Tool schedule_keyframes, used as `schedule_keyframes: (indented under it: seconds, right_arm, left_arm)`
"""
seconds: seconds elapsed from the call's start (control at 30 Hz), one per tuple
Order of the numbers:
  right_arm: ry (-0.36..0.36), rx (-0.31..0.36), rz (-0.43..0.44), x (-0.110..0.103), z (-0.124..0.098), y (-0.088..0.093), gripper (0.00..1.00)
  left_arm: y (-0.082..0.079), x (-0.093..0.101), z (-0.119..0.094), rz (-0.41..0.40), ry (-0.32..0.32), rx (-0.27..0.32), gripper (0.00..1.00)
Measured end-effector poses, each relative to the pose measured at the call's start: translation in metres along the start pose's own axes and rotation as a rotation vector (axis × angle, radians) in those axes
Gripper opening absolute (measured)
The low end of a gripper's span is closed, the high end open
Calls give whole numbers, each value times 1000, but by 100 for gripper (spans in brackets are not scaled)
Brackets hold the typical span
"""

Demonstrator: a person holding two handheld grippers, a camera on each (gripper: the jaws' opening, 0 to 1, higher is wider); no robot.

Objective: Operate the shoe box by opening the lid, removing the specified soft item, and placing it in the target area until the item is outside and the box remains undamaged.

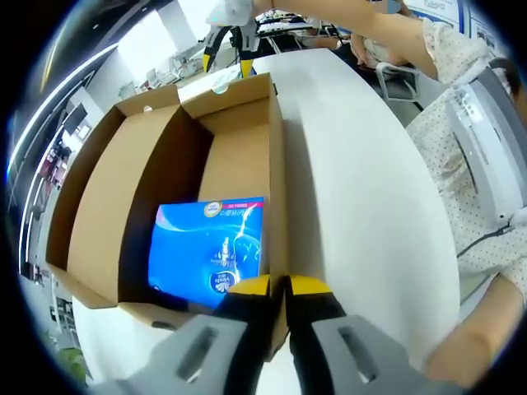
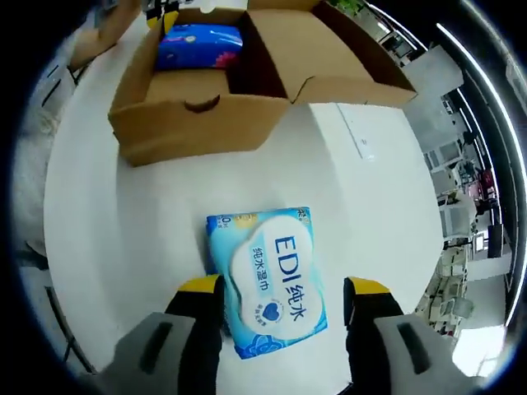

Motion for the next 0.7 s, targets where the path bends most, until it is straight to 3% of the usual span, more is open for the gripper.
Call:
schedule_keyframes:
  seconds: [0.2,0.4,0.7]
  right_arm:
    - [72,154,34,3,-15,-9,48]
    - [84,230,36,-3,-20,-16,48]
    - [123,458,40,-16,-36,-56,42]
  left_arm:
    - [0,0,0,0,-2,-3,6]
    - [0,0,0,-1,-2,-2,6]
    - [0,0,-1,-1,-3,-4,6]
Point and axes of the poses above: the point that each gripper's makers call its tool centre point, and the gripper's own axes: z roughly forward along the fingers, x roughly to its right, y roughly out of its underside, the point moved 5 cm from there along -z, roughly backward along the fingers, and after that the axes turned 10 degrees about -y, right-handed, at the moved point
